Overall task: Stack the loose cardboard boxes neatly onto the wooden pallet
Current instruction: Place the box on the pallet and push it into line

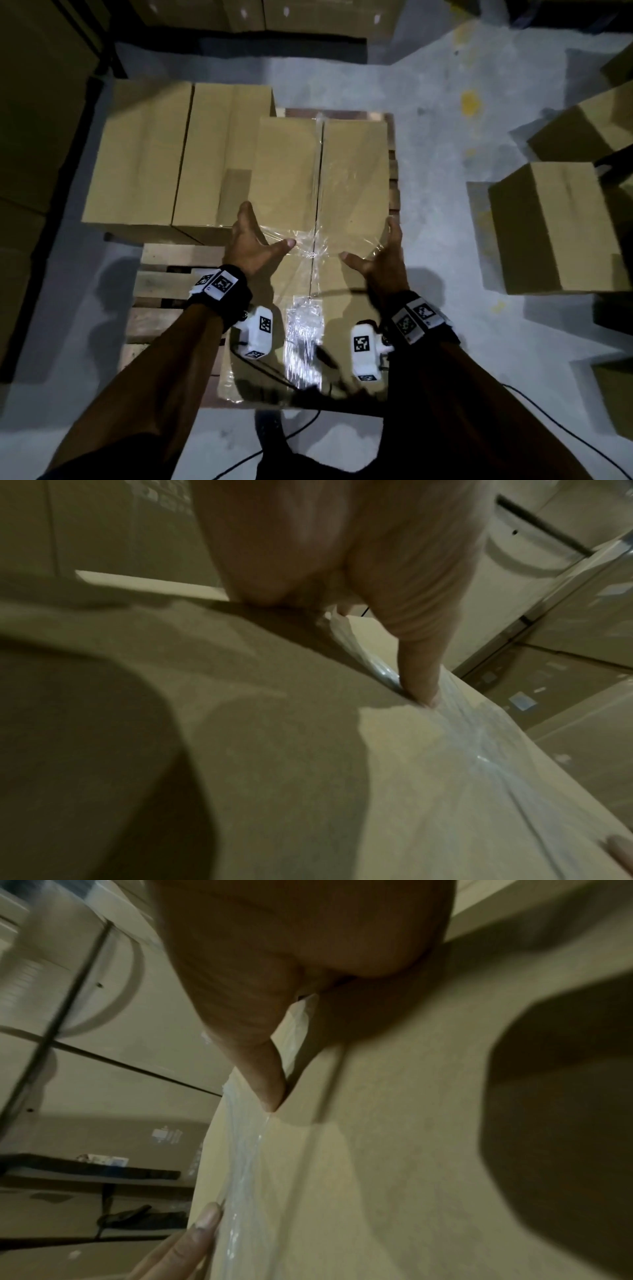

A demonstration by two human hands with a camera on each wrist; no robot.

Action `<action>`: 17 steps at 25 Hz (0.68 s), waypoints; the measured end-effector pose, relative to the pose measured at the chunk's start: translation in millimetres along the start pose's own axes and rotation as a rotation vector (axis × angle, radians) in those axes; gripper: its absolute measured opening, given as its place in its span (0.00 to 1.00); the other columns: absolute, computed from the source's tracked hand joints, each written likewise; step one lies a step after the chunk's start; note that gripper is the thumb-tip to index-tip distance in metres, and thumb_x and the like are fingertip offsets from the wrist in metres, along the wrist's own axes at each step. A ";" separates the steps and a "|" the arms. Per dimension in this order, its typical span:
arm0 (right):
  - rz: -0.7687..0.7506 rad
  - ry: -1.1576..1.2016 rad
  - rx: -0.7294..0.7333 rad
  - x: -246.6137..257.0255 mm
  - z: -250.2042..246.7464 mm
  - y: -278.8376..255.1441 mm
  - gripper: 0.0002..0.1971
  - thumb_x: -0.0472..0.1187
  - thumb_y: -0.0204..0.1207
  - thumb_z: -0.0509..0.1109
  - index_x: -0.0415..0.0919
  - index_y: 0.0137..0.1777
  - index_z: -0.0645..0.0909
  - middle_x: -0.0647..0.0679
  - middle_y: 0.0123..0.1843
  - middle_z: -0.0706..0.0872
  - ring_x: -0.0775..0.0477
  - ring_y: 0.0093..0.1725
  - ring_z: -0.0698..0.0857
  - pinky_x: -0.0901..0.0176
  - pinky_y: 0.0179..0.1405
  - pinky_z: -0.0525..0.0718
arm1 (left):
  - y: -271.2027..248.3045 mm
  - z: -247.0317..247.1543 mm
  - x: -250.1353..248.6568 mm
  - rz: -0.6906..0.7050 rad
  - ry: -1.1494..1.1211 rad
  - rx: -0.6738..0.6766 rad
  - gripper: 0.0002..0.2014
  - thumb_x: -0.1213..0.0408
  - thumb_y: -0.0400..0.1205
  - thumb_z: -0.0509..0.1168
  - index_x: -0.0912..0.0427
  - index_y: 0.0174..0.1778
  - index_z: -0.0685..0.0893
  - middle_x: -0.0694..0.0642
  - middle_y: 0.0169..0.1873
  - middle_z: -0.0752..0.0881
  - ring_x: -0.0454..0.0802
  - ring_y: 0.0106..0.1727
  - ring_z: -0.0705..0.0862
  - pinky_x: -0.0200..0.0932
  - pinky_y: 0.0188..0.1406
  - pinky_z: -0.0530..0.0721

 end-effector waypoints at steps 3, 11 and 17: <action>-0.036 -0.077 0.045 -9.2 1.0 47.1 0.57 0.40 0.67 0.86 0.42 0.88 0.51 0.45 0.87 0.63 0.46 0.82 0.66 0.72 0.68 0.61 | 38.4 22.5 4.6 -0.048 0.026 -0.044 0.61 0.40 0.65 0.80 0.52 0.86 0.50 0.62 0.83 0.63 0.63 0.81 0.66 0.55 0.77 0.70; -0.013 -0.022 0.101 -62.4 24.1 141.4 0.53 0.36 0.72 0.83 0.44 0.88 0.49 0.67 0.66 0.72 0.65 0.59 0.76 0.81 0.54 0.71 | 139.7 83.7 44.1 -0.074 0.102 -0.048 0.45 0.51 0.70 0.82 0.63 0.75 0.63 0.62 0.67 0.74 0.60 0.73 0.72 0.43 0.61 0.72; 0.026 0.097 0.111 -96.4 49.9 196.2 0.56 0.35 0.68 0.86 0.42 0.88 0.52 0.61 0.71 0.67 0.56 0.73 0.69 0.81 0.58 0.68 | 191.0 105.8 65.5 -0.100 0.117 -0.094 0.56 0.39 0.67 0.79 0.47 0.85 0.52 0.54 0.82 0.65 0.57 0.80 0.67 0.53 0.79 0.68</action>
Point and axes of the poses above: each hand's wrist, its own y-axis towards the middle knuckle, its own z-axis out of the palm, x = y × z, the point moved 6 cm from there along y, towards the middle knuckle
